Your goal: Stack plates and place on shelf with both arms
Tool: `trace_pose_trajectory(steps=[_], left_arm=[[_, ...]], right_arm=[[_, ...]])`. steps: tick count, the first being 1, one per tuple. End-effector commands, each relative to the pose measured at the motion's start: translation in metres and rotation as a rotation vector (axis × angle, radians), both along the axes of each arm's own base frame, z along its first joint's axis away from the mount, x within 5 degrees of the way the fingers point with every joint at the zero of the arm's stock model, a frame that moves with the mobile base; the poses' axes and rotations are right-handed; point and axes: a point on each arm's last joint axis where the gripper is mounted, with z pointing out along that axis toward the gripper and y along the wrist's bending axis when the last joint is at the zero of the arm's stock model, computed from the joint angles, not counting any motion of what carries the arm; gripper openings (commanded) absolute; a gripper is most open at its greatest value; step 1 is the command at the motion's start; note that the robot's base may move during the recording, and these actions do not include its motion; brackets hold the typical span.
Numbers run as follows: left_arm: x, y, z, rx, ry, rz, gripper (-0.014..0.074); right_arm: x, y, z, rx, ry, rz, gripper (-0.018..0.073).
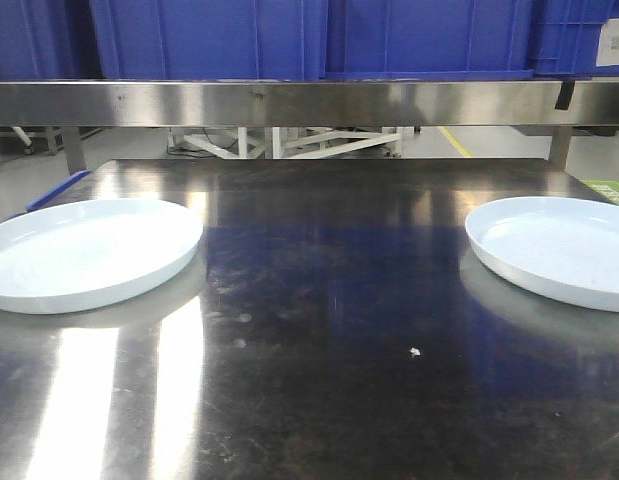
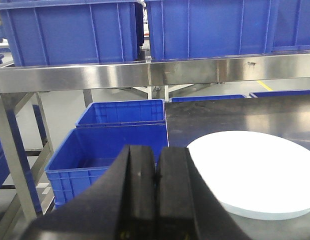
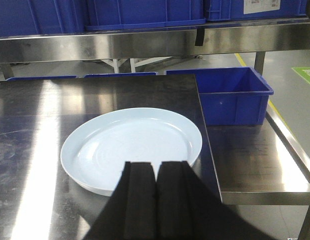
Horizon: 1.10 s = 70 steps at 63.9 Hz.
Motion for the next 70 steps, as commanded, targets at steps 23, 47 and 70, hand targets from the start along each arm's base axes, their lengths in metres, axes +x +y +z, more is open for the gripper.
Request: trace_pose_trajectory(steps=[23,47,70], left_arm=[[-0.006,0.0,0.035,-0.025,-0.15,-0.003,0.009],[0.017,-0.002,0.111,-0.02,-0.062,-0.01,0.009],[0.11,-0.007,0.12,-0.018,0.264,-0.012,0.009]], right_arm=[[-0.001,-0.001,0.01,-0.009,-0.108,-0.015,0.0057],[-0.001,-0.001,0.01,-0.009,-0.108,-0.015,0.0057],[-0.001,-0.001,0.01,-0.009,-0.108,-0.015,0.0057]])
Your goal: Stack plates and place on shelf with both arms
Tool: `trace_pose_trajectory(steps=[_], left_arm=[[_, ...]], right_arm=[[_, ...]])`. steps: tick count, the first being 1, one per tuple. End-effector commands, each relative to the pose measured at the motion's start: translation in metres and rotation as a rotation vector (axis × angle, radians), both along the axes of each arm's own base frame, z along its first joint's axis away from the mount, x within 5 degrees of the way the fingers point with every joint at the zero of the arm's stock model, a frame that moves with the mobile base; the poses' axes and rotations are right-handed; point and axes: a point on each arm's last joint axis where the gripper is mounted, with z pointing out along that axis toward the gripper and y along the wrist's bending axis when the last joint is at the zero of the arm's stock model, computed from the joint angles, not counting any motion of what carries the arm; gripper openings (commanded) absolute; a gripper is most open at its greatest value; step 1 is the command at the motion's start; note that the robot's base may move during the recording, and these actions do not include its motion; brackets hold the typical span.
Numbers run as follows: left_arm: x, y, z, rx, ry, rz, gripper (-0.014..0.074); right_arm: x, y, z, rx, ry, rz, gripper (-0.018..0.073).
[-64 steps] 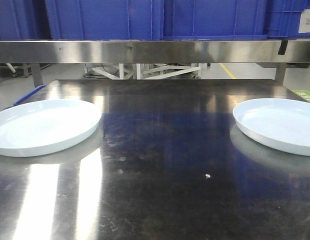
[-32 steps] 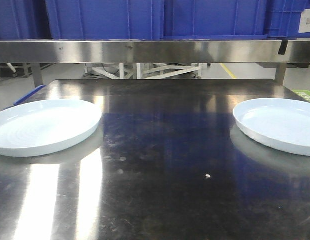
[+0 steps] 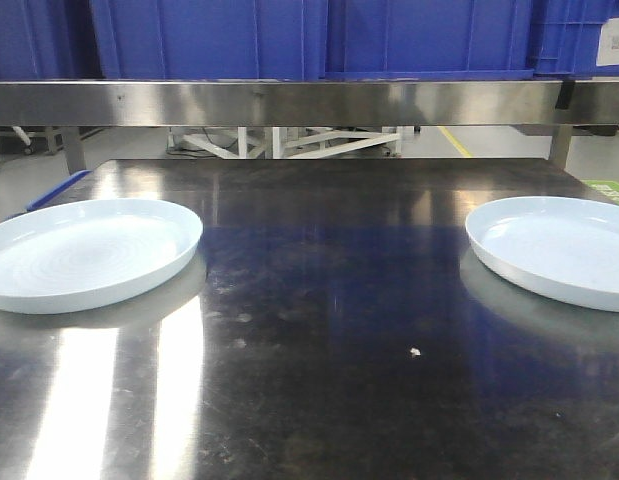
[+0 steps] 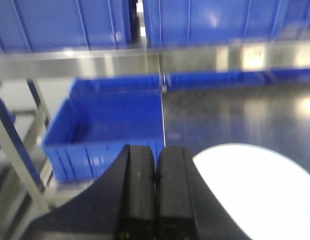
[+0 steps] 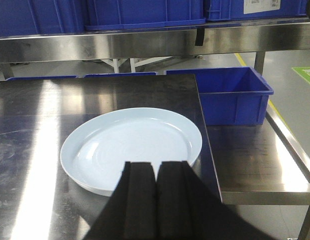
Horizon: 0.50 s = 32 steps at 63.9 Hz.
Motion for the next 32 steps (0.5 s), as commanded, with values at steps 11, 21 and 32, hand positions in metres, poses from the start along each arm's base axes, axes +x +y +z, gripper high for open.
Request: trace_pose_trajectory(steps=[11,21,32], left_arm=[[0.068,-0.009,0.007,-0.129,0.244,-0.005,0.009],[0.106,-0.013,-0.005,-0.182,0.405,-0.002,0.009],[0.143,-0.003,-0.02,-0.247,0.636,0.027,0.009]], right_arm=[[-0.001,-0.001,0.01,-0.009,-0.108,-0.015,0.0057],[-0.001,-0.001,0.01,-0.009,-0.108,-0.015,0.0057],[-0.001,-0.001,0.01,-0.009,-0.108,-0.015,0.0057]])
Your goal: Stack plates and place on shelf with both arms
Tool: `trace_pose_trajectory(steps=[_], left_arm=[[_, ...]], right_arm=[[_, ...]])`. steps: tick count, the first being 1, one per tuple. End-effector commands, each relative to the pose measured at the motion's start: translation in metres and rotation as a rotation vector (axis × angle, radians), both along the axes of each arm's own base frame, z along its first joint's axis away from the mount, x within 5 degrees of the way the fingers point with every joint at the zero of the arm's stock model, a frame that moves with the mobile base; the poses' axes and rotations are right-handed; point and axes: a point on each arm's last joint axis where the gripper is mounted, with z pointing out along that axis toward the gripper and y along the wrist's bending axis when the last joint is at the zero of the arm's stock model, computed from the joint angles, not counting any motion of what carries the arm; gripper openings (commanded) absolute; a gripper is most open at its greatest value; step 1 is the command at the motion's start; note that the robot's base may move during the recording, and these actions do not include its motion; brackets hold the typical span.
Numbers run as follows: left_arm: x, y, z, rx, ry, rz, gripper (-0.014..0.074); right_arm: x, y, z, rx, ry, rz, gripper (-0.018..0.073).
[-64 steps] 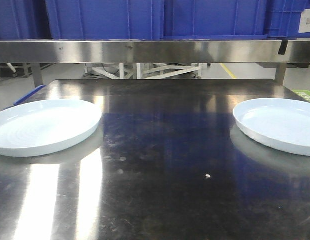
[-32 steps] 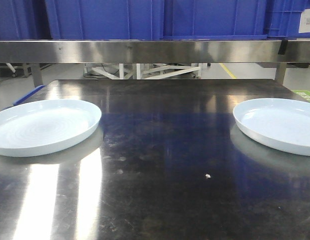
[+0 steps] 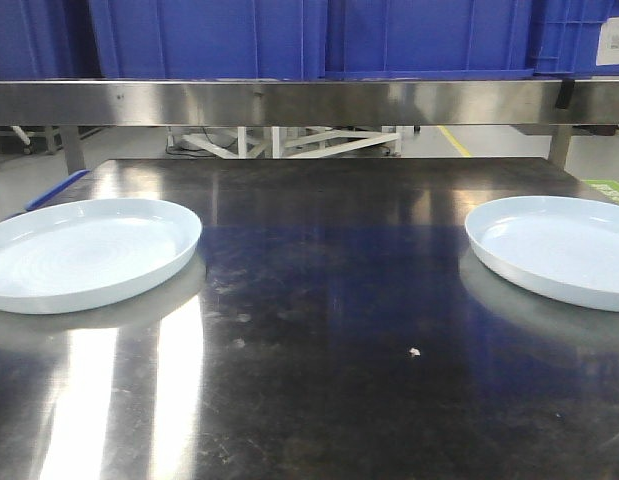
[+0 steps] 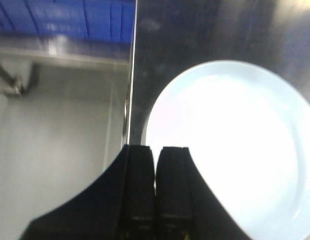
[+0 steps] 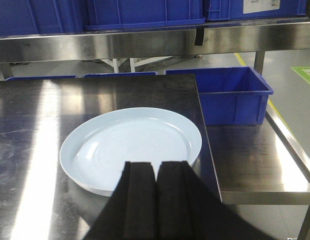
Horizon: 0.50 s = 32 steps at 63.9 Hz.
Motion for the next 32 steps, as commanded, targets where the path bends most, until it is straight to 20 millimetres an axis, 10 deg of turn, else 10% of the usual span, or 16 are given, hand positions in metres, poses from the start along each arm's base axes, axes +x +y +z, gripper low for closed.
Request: trace_pose_trajectory(steps=[1,18,32], left_arm=[[0.022,0.005,0.011,-0.059,0.034,0.029,0.009],[0.063,0.013,-0.003,-0.159,0.28,0.015,0.0106],[0.083,0.013,-0.015,-0.174,0.322,0.012,0.0316]], right_arm=[[-0.001,-0.001,0.01,-0.009,-0.108,-0.015,0.0057],[-0.001,-0.001,0.01,-0.009,-0.108,-0.015,0.0057],[-0.001,-0.001,0.01,-0.009,-0.108,-0.015,0.0057]])
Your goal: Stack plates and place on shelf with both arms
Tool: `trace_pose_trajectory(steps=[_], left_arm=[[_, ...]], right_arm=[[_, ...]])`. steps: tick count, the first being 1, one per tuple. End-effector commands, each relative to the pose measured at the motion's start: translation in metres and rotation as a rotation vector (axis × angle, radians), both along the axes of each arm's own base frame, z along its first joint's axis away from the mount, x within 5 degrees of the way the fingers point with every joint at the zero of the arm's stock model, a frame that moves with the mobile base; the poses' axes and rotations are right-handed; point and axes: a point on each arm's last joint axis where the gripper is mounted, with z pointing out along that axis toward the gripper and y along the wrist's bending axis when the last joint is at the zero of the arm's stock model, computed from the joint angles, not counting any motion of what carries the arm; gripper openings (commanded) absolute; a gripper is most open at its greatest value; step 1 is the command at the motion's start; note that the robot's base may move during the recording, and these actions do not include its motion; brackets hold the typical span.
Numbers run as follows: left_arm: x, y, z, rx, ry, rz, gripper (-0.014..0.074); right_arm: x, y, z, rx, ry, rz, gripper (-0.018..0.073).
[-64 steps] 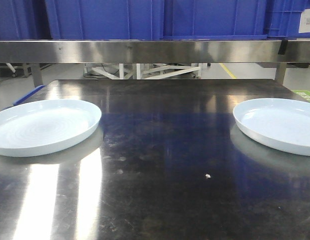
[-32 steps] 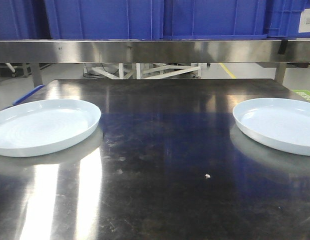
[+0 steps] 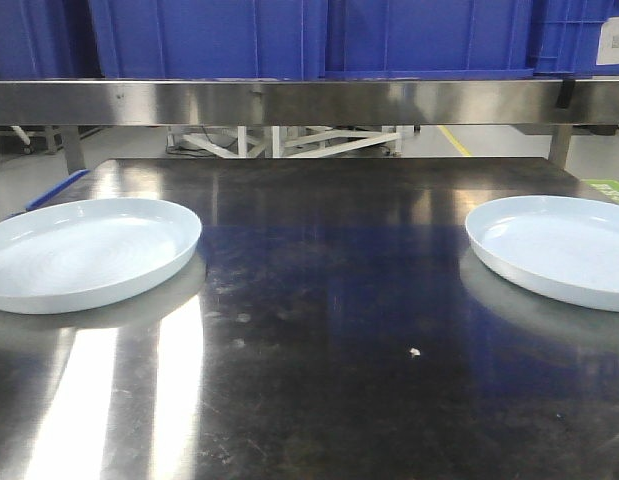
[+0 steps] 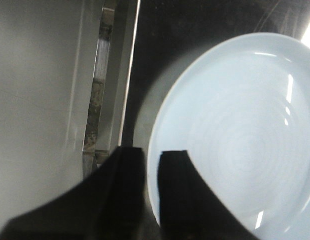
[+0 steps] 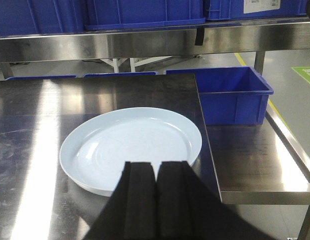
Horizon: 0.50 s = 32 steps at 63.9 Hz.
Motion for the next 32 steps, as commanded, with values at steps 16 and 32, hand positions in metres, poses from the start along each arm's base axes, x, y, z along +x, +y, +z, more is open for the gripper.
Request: trace_pose_trajectory(steps=[16,32], left_arm=[[0.011,-0.003,0.014,-0.032,-0.073,0.025,0.0351],[0.017,-0.015,-0.002,-0.021,-0.037,-0.017,0.0351]], right_arm=[[-0.001,-0.001,0.01,-0.009,-0.108,-0.015,0.0057],[-0.001,-0.001,0.01,-0.009,-0.108,-0.015,0.0057]])
